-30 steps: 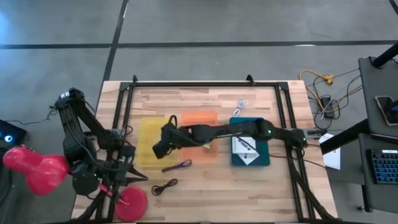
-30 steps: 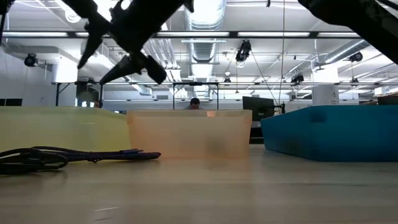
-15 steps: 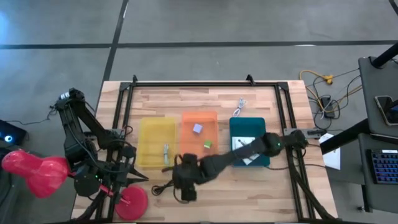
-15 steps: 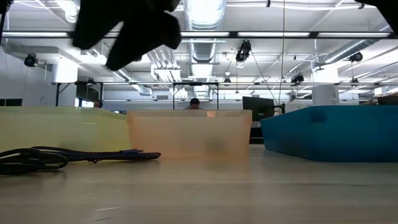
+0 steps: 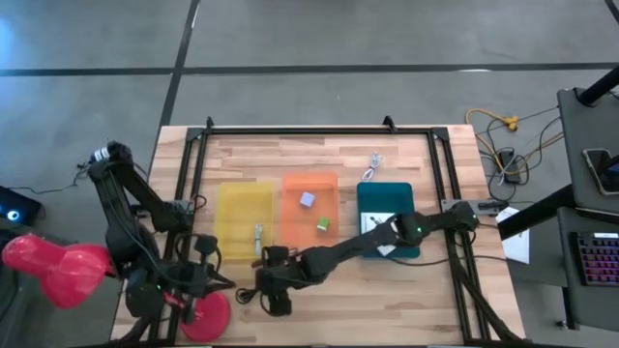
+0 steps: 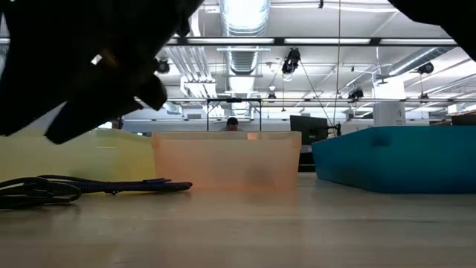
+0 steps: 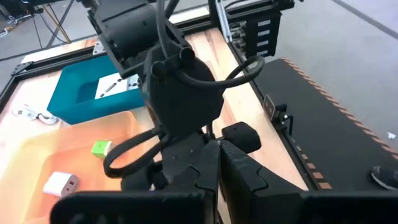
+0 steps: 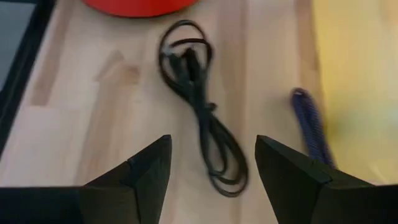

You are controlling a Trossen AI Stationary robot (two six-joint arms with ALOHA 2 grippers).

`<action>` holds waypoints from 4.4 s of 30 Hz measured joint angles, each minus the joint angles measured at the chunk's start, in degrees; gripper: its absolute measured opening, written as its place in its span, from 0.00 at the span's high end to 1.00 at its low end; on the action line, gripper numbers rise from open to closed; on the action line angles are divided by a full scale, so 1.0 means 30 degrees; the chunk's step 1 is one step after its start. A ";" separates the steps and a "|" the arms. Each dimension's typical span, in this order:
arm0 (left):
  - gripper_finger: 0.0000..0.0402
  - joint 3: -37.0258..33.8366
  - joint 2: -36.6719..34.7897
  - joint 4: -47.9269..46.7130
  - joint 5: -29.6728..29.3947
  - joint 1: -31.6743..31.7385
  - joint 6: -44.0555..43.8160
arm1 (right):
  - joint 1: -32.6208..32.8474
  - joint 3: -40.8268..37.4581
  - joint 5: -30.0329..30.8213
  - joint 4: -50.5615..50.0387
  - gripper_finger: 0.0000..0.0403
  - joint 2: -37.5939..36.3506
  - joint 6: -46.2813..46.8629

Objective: Pick and place items into bin
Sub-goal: Put the black charger cable into the yellow bin, then put the violet patterned charger cable into the yellow bin

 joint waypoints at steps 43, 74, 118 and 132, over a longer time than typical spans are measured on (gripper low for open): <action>1.00 0.0004 0.0317 0.0961 -0.0130 0.0007 0.0025 | -0.1989 0.0113 0.3964 0.0015 0.96 -0.2053 1.0909; 1.00 0.0004 0.0317 0.1104 -0.0171 0.0138 0.0200 | 0.0356 0.0104 0.3356 -0.4176 0.49 -0.1046 0.1413; 1.00 0.0004 0.0302 0.1361 0.1240 0.1195 0.0055 | -0.1492 -0.0042 0.5245 -0.6383 0.56 -0.1433 0.0494; 1.00 0.0018 0.0999 0.3290 0.3533 0.2853 0.2760 | -0.1264 0.0160 0.8921 -0.8983 0.56 -0.3815 0.3796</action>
